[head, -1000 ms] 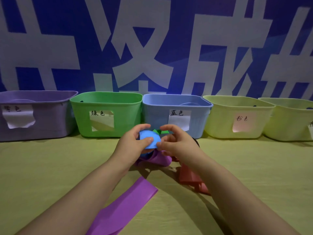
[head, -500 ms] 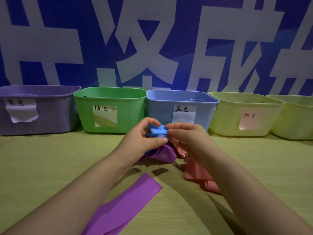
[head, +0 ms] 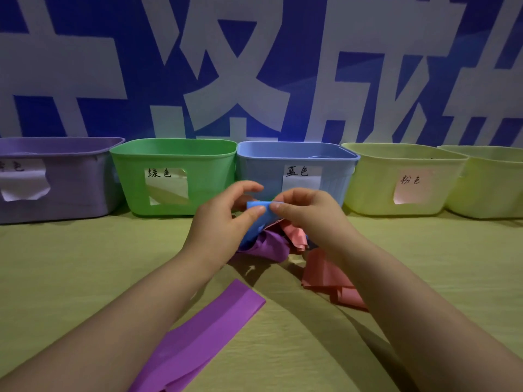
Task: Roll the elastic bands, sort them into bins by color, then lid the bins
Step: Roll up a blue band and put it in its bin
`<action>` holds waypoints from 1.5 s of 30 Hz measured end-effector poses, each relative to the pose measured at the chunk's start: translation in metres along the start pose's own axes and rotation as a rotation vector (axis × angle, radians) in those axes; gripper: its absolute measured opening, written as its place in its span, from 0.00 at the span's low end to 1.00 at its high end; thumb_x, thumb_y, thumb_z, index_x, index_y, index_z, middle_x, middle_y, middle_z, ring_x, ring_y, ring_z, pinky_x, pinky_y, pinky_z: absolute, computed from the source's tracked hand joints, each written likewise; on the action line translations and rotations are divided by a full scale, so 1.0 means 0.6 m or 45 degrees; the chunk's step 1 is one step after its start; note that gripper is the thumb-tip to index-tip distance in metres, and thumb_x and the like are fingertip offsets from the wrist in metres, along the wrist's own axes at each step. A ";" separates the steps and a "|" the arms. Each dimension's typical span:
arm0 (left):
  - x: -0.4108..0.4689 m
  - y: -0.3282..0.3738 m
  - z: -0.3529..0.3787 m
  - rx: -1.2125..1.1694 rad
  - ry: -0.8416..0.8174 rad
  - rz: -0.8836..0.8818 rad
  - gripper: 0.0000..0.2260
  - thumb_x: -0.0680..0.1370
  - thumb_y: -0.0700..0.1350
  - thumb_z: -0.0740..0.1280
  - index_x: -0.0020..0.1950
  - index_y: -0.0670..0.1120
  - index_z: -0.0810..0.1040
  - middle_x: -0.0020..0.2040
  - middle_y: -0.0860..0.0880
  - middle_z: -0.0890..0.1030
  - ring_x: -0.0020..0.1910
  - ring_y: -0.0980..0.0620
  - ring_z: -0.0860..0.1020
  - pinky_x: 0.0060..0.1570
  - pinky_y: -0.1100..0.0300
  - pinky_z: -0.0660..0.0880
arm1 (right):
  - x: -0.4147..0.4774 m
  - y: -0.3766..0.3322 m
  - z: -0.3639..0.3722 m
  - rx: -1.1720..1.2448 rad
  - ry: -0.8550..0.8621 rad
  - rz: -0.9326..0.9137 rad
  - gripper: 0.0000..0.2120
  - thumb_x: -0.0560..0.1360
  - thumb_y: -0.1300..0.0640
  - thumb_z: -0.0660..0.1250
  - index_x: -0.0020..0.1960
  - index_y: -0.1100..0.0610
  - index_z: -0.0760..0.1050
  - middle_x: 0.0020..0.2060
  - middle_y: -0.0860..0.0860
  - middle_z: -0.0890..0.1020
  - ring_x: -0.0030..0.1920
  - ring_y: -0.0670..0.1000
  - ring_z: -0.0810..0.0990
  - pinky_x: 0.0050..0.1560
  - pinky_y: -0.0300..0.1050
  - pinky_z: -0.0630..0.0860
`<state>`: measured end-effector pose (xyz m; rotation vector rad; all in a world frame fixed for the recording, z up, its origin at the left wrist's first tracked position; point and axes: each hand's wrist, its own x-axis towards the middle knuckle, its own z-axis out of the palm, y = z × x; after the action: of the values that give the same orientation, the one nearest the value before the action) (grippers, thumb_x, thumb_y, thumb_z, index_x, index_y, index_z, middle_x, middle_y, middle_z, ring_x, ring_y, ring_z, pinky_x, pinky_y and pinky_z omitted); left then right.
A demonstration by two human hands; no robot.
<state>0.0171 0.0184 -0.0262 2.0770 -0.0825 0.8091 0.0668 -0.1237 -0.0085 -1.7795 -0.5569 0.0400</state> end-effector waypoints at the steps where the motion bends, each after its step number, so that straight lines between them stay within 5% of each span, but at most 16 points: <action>1: -0.003 0.002 0.000 0.050 0.003 0.028 0.09 0.74 0.42 0.69 0.48 0.57 0.76 0.42 0.61 0.78 0.41 0.62 0.75 0.42 0.71 0.69 | -0.002 -0.001 0.001 -0.009 -0.028 -0.012 0.06 0.73 0.59 0.69 0.37 0.53 0.78 0.29 0.46 0.79 0.29 0.42 0.73 0.32 0.32 0.70; 11: -0.003 -0.001 -0.002 0.236 0.152 0.182 0.03 0.72 0.41 0.71 0.44 0.47 0.82 0.37 0.57 0.77 0.38 0.59 0.74 0.40 0.71 0.67 | 0.003 0.003 0.008 -0.155 -0.008 -0.073 0.08 0.73 0.55 0.69 0.35 0.50 0.76 0.28 0.44 0.78 0.29 0.39 0.73 0.35 0.32 0.69; 17: 0.000 -0.005 -0.002 0.317 0.178 0.262 0.01 0.72 0.40 0.71 0.41 0.45 0.82 0.36 0.58 0.72 0.36 0.60 0.72 0.39 0.74 0.64 | -0.001 0.002 0.006 -0.447 0.015 -0.166 0.08 0.75 0.50 0.66 0.40 0.52 0.77 0.28 0.46 0.76 0.24 0.40 0.70 0.27 0.32 0.64; 25: 0.003 -0.008 0.001 0.377 0.125 0.227 0.02 0.73 0.41 0.70 0.43 0.44 0.82 0.37 0.57 0.69 0.39 0.56 0.70 0.38 0.72 0.64 | -0.003 0.001 0.006 -0.632 0.035 -0.382 0.10 0.71 0.50 0.71 0.50 0.52 0.79 0.40 0.45 0.79 0.42 0.43 0.76 0.43 0.33 0.70; 30: 0.003 -0.009 -0.001 0.393 0.042 0.248 0.03 0.73 0.40 0.69 0.43 0.44 0.83 0.34 0.57 0.70 0.35 0.57 0.69 0.36 0.73 0.63 | 0.000 0.002 0.002 -0.689 -0.004 -0.339 0.04 0.71 0.53 0.72 0.44 0.52 0.79 0.35 0.45 0.79 0.36 0.41 0.75 0.39 0.32 0.70; 37: -0.001 -0.008 0.001 0.323 -0.023 0.221 0.04 0.74 0.43 0.69 0.42 0.51 0.75 0.35 0.53 0.74 0.36 0.54 0.71 0.37 0.62 0.65 | -0.001 -0.002 -0.003 -0.710 -0.111 -0.240 0.05 0.74 0.53 0.68 0.47 0.53 0.80 0.40 0.49 0.82 0.44 0.48 0.80 0.48 0.44 0.75; 45: 0.004 -0.015 0.000 0.598 -0.072 0.275 0.17 0.74 0.54 0.56 0.40 0.43 0.76 0.38 0.46 0.75 0.42 0.45 0.73 0.40 0.52 0.66 | -0.003 -0.003 -0.002 -0.864 -0.209 -0.274 0.12 0.79 0.52 0.60 0.51 0.55 0.79 0.31 0.47 0.74 0.30 0.43 0.69 0.31 0.31 0.65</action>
<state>0.0223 0.0244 -0.0314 2.5666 -0.1627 0.9699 0.0651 -0.1250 -0.0071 -2.3723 -0.9576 -0.1733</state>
